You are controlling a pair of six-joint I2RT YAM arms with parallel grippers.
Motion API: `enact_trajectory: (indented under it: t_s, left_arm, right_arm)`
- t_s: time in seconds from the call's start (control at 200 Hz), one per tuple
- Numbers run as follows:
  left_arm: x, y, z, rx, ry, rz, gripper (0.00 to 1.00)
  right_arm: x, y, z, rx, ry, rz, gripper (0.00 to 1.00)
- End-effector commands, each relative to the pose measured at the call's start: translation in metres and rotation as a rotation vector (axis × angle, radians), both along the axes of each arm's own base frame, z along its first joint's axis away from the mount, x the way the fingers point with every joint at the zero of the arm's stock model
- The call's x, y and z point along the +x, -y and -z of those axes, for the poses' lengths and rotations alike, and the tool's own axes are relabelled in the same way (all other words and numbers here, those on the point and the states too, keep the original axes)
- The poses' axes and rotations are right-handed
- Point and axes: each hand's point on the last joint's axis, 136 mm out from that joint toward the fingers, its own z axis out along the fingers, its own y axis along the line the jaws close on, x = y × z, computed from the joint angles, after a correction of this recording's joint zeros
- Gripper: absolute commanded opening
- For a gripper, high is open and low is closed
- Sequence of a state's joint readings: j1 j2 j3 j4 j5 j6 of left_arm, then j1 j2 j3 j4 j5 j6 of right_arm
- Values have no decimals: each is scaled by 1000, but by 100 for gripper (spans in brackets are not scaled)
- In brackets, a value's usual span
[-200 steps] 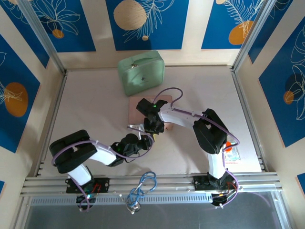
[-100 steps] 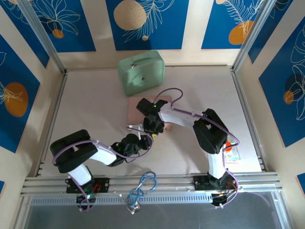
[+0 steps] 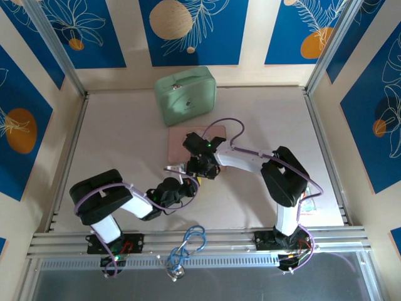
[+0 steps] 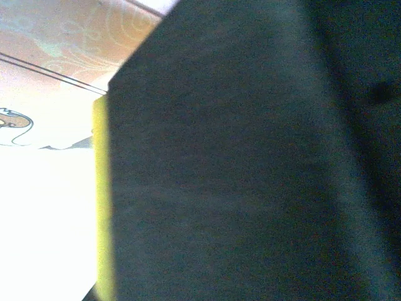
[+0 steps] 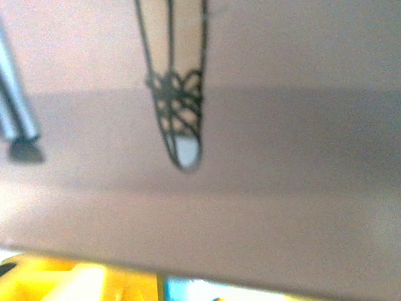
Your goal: Unlock the padlock with the key
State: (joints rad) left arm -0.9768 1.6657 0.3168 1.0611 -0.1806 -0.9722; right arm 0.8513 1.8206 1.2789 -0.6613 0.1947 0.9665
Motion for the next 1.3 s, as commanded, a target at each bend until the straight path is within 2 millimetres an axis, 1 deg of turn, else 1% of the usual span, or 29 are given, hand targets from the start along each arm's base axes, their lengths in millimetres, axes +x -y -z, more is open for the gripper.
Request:
enact_trajectory:
  t_s: [0.0,0.125,0.245,0.3,0.365,0.41,0.45,0.48,0.505,0.525,0.585,0.68,0.73,0.775,1.0,1.06,1.216,1.296]
  left_arm:
    - [8,0,-14,-45,27,-26,0]
    - [7,-2,-10,-47,17,-32,0]
    - [8,-7,-9,-83,10,-45,0]
    - [7,-9,-9,-93,8,-46,0]
    - [8,-10,-9,-92,8,-46,0]
    - [8,-9,-9,-85,11,-43,0]
    - [8,-9,-9,-78,11,-41,0]
    - [8,-9,-10,-74,13,-40,0]
    - [8,-8,-10,-71,12,-37,0]
    - [8,-8,-11,-72,15,-34,0]
    - [8,-6,-11,-70,16,-29,0]
    - [8,-6,-12,-75,18,-28,0]
    - [8,-6,-12,-76,18,-28,0]
    - [8,-5,-12,-77,18,-26,0]
    - [8,-4,-13,-82,18,-21,0]
    - [8,-4,-12,-83,17,-21,0]
    - [7,-5,-14,-85,22,-22,0]
    - [8,-5,-14,-85,22,-22,0]
  right_arm:
    - [10,-7,-25,90,121,-30,65]
    - [11,-10,-28,159,161,-33,65]
    - [15,-4,-31,156,290,14,67]
    - [11,-16,-36,216,345,-67,67]
    - [8,-18,-38,242,367,-76,66]
    - [9,-13,-38,241,349,-44,63]
    - [8,-10,-35,251,298,-18,62]
    - [8,-10,-35,278,256,-16,60]
    - [8,-13,-35,304,231,-22,55]
    - [8,-14,-36,317,220,-26,54]
    - [10,-15,-34,309,210,-29,53]
    - [15,-1,-23,233,181,29,53]
    - [14,-1,-18,241,162,31,53]
    - [13,-2,-16,258,151,22,55]
    - [7,-12,-6,294,108,-7,55]
    - [7,-14,-4,301,101,-9,53]
    - [6,-14,0,293,92,-2,44]
    - [8,-13,2,289,92,-1,41]
